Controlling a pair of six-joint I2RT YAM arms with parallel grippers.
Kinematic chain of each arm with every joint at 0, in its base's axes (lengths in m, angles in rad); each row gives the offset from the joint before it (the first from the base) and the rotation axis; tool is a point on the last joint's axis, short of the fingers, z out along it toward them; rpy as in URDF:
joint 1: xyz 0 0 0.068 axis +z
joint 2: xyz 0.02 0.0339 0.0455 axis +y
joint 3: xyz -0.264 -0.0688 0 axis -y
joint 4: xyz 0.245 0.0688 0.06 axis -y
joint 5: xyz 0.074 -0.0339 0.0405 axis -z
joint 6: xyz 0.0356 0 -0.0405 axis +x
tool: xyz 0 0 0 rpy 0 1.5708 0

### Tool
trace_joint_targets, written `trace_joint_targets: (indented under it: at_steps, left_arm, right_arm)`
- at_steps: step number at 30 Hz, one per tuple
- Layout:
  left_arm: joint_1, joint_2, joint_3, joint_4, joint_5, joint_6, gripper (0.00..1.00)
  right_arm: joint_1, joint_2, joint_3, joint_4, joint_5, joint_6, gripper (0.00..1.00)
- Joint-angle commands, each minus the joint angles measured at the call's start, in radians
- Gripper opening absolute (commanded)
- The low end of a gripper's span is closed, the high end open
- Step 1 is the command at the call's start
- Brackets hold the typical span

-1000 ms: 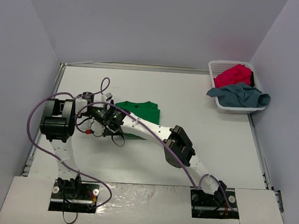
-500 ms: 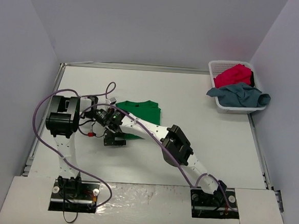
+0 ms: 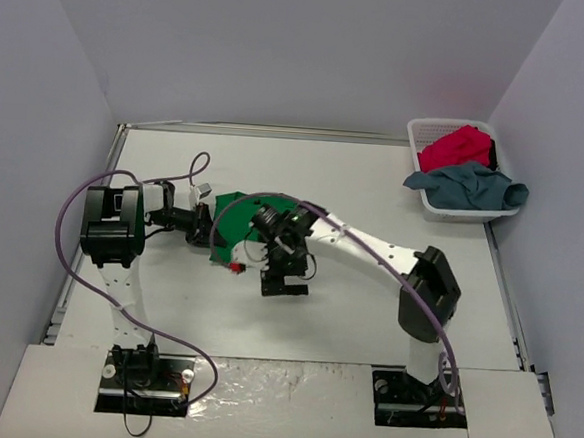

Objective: Fold and stack the t-shirts
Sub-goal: Put the neatly folded tshirt into the corner of the board with the left arm

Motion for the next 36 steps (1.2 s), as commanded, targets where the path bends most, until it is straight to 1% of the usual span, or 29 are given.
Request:
trace_joint_targets:
  at_steps: [1,2,4,6,8,13,14,15,17,18,20,21,23,24,25,26,29,36]
  left_arm:
    - [0.026,-0.003,0.089,-0.118,-0.025,0.111,0.02]
    - [0.032,0.005,0.111,-0.16,-0.031,0.141,0.02]
    - [0.05,0.031,0.181,-0.185,-0.06,0.157,0.03]
    - [0.063,0.057,0.234,-0.233,-0.098,0.186,0.02]
    - [0.086,0.074,0.329,-0.298,-0.135,0.224,0.02]
    - [0.149,0.123,0.497,-0.391,-0.29,0.266,0.02]
    - [0.173,0.131,0.557,-0.395,-0.313,0.264,0.02]
    - [0.184,0.156,0.592,-0.4,-0.359,0.261,0.02]
    - [0.205,0.187,0.669,-0.417,-0.397,0.251,0.03]
    - [0.222,0.222,0.75,-0.418,-0.443,0.244,0.02]
    - [0.231,0.262,0.841,-0.44,-0.485,0.246,0.02]
    - [0.239,0.308,0.94,-0.45,-0.543,0.244,0.02]
    - [0.25,0.356,1.039,-0.483,-0.577,0.238,0.02]
    - [0.251,0.405,1.092,-0.501,-0.622,0.24,0.02]
    - [0.254,0.425,1.173,-0.512,-0.641,0.235,0.02]
    - [0.256,0.454,1.203,-0.51,-0.696,0.237,0.02]
    - [0.256,0.474,1.258,-0.481,-0.794,0.255,0.02]
    - [0.261,0.502,1.329,-0.445,-0.959,0.295,0.02]
  right_arm:
    - [-0.207,-0.034,-0.016,-0.079,-0.053,-0.022,1.0]
    - [-0.237,-0.034,-0.022,-0.091,-0.064,-0.019,1.0]
    - [-0.303,-0.038,-0.062,-0.086,-0.081,-0.025,1.0]
    - [-0.335,-0.038,-0.077,-0.076,-0.129,-0.028,1.0]
    - [-0.383,-0.04,-0.1,-0.053,-0.161,-0.027,1.0]
    - [-0.45,-0.034,-0.127,-0.014,-0.187,-0.017,1.0]
    - [-0.466,-0.031,-0.125,-0.01,-0.192,-0.014,1.0]
    - [-0.47,-0.031,-0.125,-0.01,-0.202,-0.014,1.0]
    - [-0.481,-0.029,-0.125,-0.005,-0.207,-0.01,1.0]
    - [-0.49,-0.029,-0.125,-0.007,-0.205,-0.008,1.0]
    - [-0.501,-0.029,-0.125,-0.007,-0.204,-0.004,1.0]
    - [-0.506,-0.029,-0.125,-0.005,-0.204,-0.004,1.0]
    - [-0.523,-0.035,-0.131,-0.007,-0.212,0.0,1.0]
    - [-0.527,-0.037,-0.133,-0.007,-0.215,0.0,1.0]
    - [-0.535,-0.043,-0.14,-0.005,-0.218,0.0,1.0]
    - [-0.542,-0.046,-0.143,-0.004,-0.221,0.0,1.0]
    - [-0.562,-0.055,-0.154,-0.002,-0.225,0.0,1.0]
    - [-0.595,-0.043,-0.145,-0.001,-0.239,-0.002,1.0]
